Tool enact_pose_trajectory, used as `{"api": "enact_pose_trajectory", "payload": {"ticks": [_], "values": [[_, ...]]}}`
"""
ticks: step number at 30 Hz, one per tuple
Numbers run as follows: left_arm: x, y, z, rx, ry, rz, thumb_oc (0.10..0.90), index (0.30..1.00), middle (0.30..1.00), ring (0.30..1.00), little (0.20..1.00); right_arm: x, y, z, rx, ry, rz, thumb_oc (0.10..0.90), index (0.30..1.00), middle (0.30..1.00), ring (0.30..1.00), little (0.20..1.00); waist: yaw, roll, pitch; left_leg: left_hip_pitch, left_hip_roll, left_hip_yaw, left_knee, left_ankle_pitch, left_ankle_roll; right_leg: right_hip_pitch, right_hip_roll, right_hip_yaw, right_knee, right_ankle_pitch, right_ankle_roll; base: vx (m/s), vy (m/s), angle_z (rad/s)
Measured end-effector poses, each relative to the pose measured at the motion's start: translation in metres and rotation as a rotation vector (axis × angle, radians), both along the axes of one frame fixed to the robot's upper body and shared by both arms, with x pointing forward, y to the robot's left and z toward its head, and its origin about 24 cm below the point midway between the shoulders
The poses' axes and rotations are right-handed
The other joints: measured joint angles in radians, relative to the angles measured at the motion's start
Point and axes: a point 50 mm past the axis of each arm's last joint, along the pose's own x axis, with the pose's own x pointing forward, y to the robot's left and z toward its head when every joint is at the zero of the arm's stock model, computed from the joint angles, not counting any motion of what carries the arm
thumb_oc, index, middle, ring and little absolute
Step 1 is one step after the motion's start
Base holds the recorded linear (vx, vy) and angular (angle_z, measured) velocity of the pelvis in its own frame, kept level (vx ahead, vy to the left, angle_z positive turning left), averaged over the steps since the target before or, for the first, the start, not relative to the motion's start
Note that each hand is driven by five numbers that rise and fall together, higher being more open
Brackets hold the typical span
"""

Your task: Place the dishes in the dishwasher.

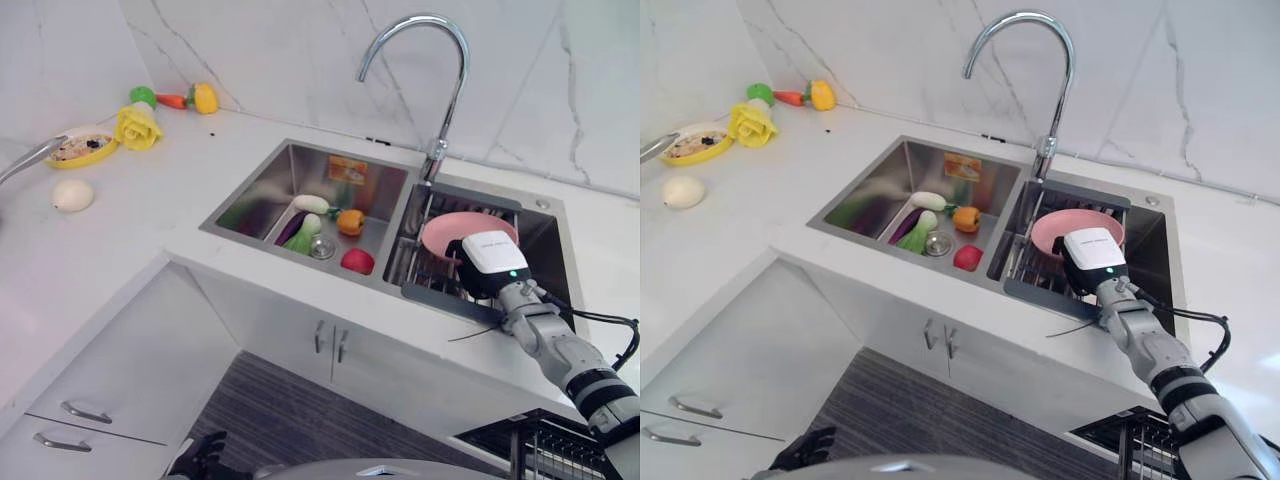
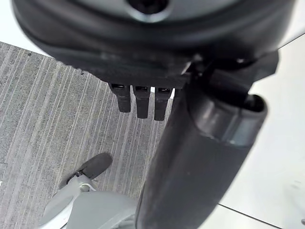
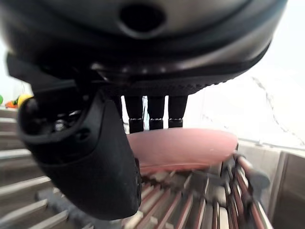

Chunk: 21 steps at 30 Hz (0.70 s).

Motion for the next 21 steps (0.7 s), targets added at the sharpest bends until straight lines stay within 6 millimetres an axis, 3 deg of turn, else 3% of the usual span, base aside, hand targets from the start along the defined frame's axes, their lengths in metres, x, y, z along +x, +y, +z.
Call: {"api": "enact_pose_trajectory", "payload": {"ticks": [1, 5, 11, 15, 21], "values": [[0.0, 0.0, 0.0, 0.001, 0.0, 0.0, 0.8, 0.9, 0.9, 0.9, 0.9, 0.006, 0.001, 0.009, -0.033, -0.031, 0.008, 0.4, 0.3, 0.3, 0.3, 0.3, -0.001, -0.001, 0.0, 0.006, 0.0, 0.001, 0.0, 0.0, 0.0, 0.005, 0.0, 0.001, 0.0, 0.0, 0.0, 0.0, 0.0, 0.0], [0.0, 0.001, 0.001, 0.0, -0.008, 0.006, 0.8, 0.9, 0.9, 0.9, 0.9, 0.007, -0.002, 0.01, -0.081, -0.015, -0.006, 0.4, 0.3, 0.3, 0.3, 0.3, 0.005, -0.006, 0.001, 0.002, -0.002, -0.001, 0.0, 0.0, 0.0, 0.001, -0.003, 0.002, 0.002, -0.001, 0.002, 0.0, 0.0, 0.0], [0.0, 0.001, 0.001, 0.0, -0.007, 0.005, 0.8, 0.9, 0.9, 0.9, 0.9, 0.001, -0.007, 0.025, -0.037, -0.082, -0.034, 0.4, 0.3, 0.3, 0.3, 0.3, -0.006, -0.006, 0.001, 0.001, -0.003, 0.0, 0.0, 0.0, 0.001, -0.003, -0.003, 0.004, 0.002, -0.001, 0.002, 0.0, 0.0, 0.0], [-0.002, -0.001, 0.0, -0.002, 0.002, 0.007, 0.8, 0.9, 0.9, 0.9, 0.9, -0.007, 0.002, 0.059, 0.065, -0.247, 0.004, 0.4, 0.3, 0.3, 0.3, 0.3, -0.039, 0.001, 0.001, -0.002, -0.003, 0.002, 0.0, 0.0, 0.001, -0.007, -0.003, 0.006, 0.002, -0.001, 0.003, 0.0, 0.002, -0.01], [-0.007, -0.005, -0.003, -0.003, 0.019, 0.021, 0.8, 0.9, 0.9, 0.9, 0.9, -0.029, 0.018, 0.141, 0.176, -0.646, 0.13, 0.4, 0.3, 0.3, 0.3, 0.3, -0.058, 0.01, 0.002, 0.014, -0.007, 0.02, -0.002, 0.0, 0.001, -0.01, -0.003, 0.031, 0.003, 0.0, 0.003, 0.0, 0.06, -0.12]]}}
